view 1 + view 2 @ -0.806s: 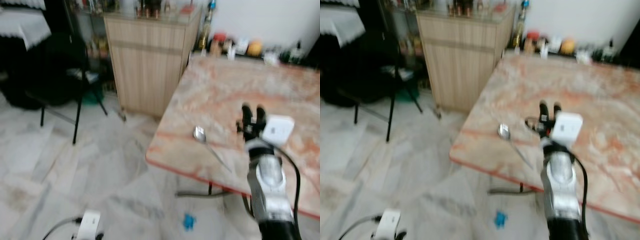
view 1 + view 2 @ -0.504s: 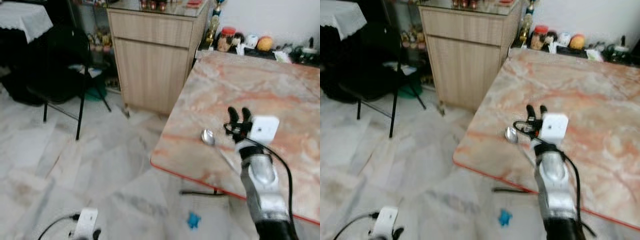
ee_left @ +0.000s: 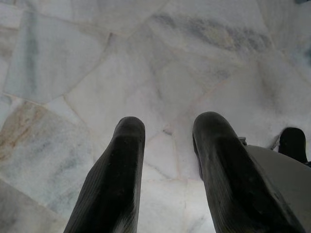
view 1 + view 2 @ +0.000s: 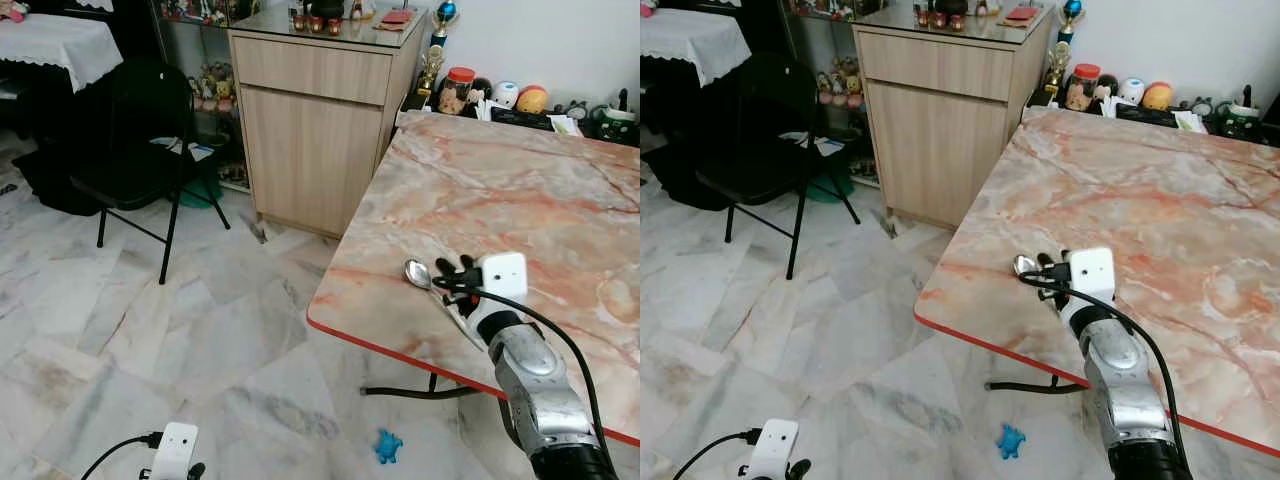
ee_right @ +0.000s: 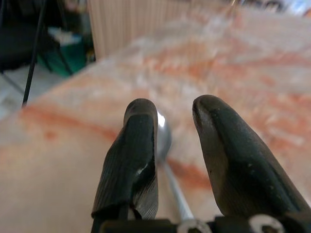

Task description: Setting the table

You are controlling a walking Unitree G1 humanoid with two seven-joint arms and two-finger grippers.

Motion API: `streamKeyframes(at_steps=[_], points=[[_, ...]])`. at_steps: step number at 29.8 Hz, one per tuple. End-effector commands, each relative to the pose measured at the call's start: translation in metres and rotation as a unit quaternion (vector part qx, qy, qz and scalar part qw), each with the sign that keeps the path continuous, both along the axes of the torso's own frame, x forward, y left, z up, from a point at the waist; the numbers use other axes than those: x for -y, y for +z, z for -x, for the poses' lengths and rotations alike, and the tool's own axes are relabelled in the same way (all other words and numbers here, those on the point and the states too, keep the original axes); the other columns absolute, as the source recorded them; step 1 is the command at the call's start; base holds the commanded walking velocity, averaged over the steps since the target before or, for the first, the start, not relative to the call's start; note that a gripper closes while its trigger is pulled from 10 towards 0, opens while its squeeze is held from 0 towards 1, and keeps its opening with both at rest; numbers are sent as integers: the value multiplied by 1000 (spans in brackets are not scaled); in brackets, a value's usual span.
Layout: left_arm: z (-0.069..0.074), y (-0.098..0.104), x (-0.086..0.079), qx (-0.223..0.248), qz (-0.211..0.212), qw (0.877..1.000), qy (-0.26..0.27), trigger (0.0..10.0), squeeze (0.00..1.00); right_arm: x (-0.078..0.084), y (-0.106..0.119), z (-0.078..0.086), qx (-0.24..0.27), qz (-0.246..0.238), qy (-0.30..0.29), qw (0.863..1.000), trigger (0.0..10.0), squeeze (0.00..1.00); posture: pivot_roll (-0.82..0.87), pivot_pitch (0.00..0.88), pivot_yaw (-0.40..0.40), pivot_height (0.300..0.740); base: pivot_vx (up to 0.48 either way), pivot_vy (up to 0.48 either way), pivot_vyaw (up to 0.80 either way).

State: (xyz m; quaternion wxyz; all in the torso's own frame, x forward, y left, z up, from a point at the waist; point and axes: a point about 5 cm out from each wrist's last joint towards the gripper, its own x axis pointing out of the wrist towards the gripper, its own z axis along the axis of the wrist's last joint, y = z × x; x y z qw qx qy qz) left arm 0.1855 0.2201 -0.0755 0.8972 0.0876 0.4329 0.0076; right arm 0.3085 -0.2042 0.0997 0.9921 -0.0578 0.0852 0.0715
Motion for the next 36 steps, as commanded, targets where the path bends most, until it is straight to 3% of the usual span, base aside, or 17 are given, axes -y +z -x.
streamKeyframes(at_steps=[1,6,7,8,10,11,15,16,18,21,26,36], points=[[6,-3,-1,-18,-1,1000,-2,10000,0,0,-4,-2,-27,4,13,1000,10000,0,123,35,-22,740,0,0,0],[7,-3,-3,-19,-3,1000,0,10000,0,-4,-11,-5,-62,4,33,998,10000,0,123,35,-22,740,0,0,0],[7,-3,-3,-19,-4,1000,1,10000,0,-3,-12,-7,-66,6,34,997,10000,620,126,35,-20,740,0,0,0],[7,-3,-4,-19,-5,1000,2,10000,0,-2,-11,-8,-68,5,29,997,10000,702,126,36,-19,740,0,0,0],[7,-3,-4,-19,-6,1000,2,10000,0,-1,-11,-10,-73,-12,22,997,10000,702,126,36,-19,740,0,0,0],[7,-3,-5,-20,-6,1000,2,10000,0,0,-8,-12,-77,-38,19,996,10000,1000,125,35,-19,740,0,0,0],[8,-3,-5,-22,-7,1000,1,10000,0,-1,-7,-15,-89,-68,11,994,10000,1000,124,37,-19,740,0,0,0],[8,-3,-5,-21,-6,1000,1,10000,0,1,-9,-15,-100,-65,9,993,10000,0,125,38,-19,740,0,0,0],[8,-3,-5,-21,-6,1000,1,10000,0,2,-10,-15,-106,-67,8,992,10000,0,125,38,-18,740,0,0,0],[7,-3,-6,-20,-6,1000,2,10000,0,6,-8,-15,-110,-109,5,988,10000,0,124,39,-17,740,0,0,0],[6,-2,-6,-18,-6,1000,1,10000,0,10,-7,-12,-125,-92,35,987,10000,0,124,38,-17,740,0,0,0],[6,-3,-3,-18,-4,1000,-1,10000,0,28,-3,-7,-125,-37,38,991,10000,0,120,41,-14,740,0,0,0]])
